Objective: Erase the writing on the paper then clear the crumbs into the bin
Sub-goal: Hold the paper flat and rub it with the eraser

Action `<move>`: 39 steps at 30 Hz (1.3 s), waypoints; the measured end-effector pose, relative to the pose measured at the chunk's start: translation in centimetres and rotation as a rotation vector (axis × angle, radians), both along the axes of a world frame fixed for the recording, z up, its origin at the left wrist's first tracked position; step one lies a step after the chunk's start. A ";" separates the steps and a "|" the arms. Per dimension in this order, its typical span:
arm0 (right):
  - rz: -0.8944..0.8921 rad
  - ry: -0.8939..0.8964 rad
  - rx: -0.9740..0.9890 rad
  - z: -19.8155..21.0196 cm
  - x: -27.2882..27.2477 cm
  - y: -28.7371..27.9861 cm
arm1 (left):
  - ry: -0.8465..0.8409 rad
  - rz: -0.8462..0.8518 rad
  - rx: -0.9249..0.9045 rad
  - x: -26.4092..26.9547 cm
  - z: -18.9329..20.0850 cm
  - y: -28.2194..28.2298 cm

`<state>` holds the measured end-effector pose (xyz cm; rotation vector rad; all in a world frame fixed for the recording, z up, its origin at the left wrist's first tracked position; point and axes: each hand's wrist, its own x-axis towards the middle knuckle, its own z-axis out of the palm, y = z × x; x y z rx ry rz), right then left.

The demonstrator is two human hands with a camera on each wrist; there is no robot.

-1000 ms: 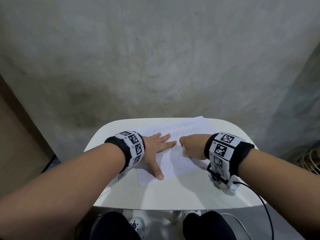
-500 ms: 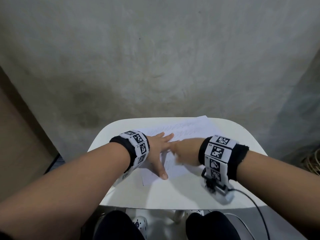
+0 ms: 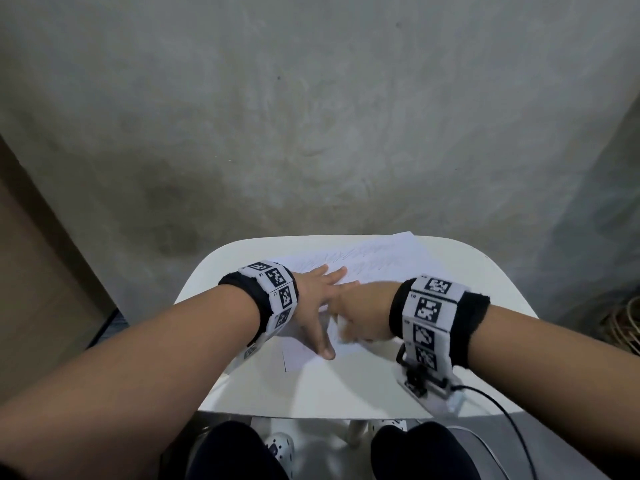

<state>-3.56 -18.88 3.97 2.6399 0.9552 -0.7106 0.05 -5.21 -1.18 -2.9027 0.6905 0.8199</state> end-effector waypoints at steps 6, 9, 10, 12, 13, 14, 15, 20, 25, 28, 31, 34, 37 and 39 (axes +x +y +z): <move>-0.016 -0.054 0.022 -0.2 -0.3 0.6 | 0.009 0.011 0.007 0.1 -0.3 0.1; -0.035 -0.059 -0.098 0.0 0.3 0.4 | 0.014 0.006 -0.011 0.1 0.0 0.0; -0.074 -0.076 -0.144 0.5 0.7 0.6 | 0.022 0.006 -0.027 0.1 0.1 0.0; -0.076 -0.083 -0.197 0.8 0.7 0.9 | 0.021 0.023 -0.048 0.0 -0.1 0.1; -0.048 -0.059 -0.188 0.7 0.4 1.1 | 0.010 0.032 -0.046 0.1 -0.2 0.1; -0.018 -0.039 -0.144 0.4 0.2 1.2 | -0.003 0.037 -0.042 0.1 -0.4 0.2; -0.003 -0.028 -0.080 0.2 0.3 1.1 | -0.016 0.034 -0.043 0.2 -0.6 0.3; -0.053 -0.095 -0.004 0.5 0.8 0.2 | -0.018 0.004 -0.037 0.2 -0.5 0.2; -0.038 -0.037 -0.086 0.2 0.2 0.8 | -0.002 0.009 -0.028 -0.2 0.0 0.0; -0.161 -0.074 -0.176 0.6 1.4 0.7 | 0.012 -0.004 -0.036 -0.1 -0.1 0.3; -0.150 -0.051 -0.112 0.4 1.1 0.1 | 0.027 -0.004 0.008 0.0 -0.4 1.1; -0.157 -0.051 -0.150 1.1 0.5 0.4 | 0.030 0.003 0.039 -0.1 -0.8 2.2; -0.064 -0.012 -0.156 0.9 -1.3 1.4 | 0.020 0.016 0.028 -0.6 -0.9 2.2; 0.025 -0.022 -0.120 0.6 -1.8 1.6 | 0.011 0.016 0.028 -0.5 -0.8 2.0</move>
